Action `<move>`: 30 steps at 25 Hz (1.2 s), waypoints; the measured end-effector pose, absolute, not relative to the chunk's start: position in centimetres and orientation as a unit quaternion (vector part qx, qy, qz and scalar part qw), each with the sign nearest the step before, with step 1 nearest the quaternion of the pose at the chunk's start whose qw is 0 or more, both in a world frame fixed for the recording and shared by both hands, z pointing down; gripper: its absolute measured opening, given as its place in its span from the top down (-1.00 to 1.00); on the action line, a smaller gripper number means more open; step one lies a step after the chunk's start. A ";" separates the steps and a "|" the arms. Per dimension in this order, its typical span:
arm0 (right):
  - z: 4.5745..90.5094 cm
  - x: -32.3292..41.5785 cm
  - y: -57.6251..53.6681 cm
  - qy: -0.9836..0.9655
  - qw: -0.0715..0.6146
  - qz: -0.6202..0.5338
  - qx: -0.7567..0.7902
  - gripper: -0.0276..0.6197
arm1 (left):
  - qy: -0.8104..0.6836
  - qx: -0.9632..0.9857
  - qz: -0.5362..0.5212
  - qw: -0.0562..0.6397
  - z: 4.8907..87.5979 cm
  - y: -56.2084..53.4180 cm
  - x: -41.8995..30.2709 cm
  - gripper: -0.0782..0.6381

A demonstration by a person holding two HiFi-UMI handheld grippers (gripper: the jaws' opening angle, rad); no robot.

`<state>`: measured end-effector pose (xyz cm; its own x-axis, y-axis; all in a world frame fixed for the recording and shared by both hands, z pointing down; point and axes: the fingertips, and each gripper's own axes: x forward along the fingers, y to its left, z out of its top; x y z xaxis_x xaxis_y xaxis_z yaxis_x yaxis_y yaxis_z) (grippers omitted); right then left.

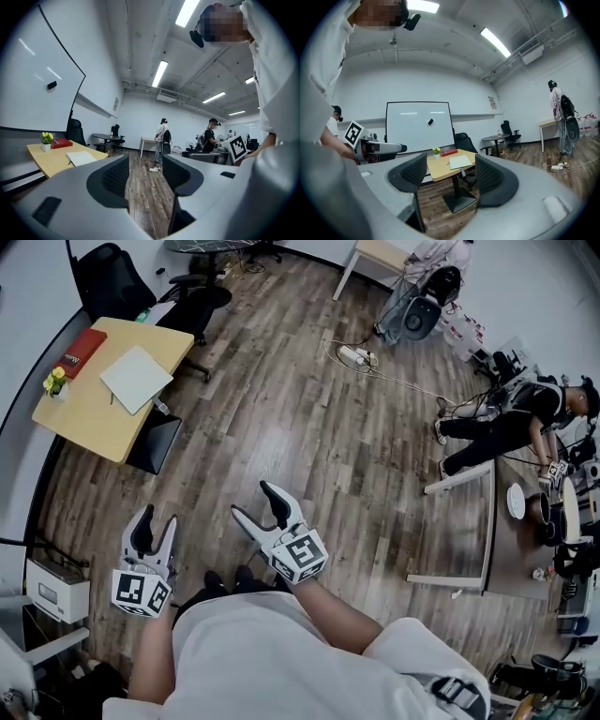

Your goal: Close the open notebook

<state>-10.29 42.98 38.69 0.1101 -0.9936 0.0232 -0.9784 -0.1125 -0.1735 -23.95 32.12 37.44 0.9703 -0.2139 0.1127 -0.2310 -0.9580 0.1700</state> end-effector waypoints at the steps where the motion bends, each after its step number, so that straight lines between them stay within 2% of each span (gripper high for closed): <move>1: 38.8 -10.0 43.1 0.663 0.057 -0.069 -0.743 -0.09 | -0.111 0.988 0.049 0.091 37.6 32.2 -23.7 0.20; 17: 43.2 -4.9 44.6 0.652 0.068 -0.123 -0.745 -0.09 | -0.116 0.986 0.071 0.100 40.0 31.0 -21.3 0.21; 30: 45.3 2.8 30.9 0.657 0.046 -0.167 -0.734 -0.09 | -0.121 0.986 0.043 0.110 41.6 15.5 -12.5 0.21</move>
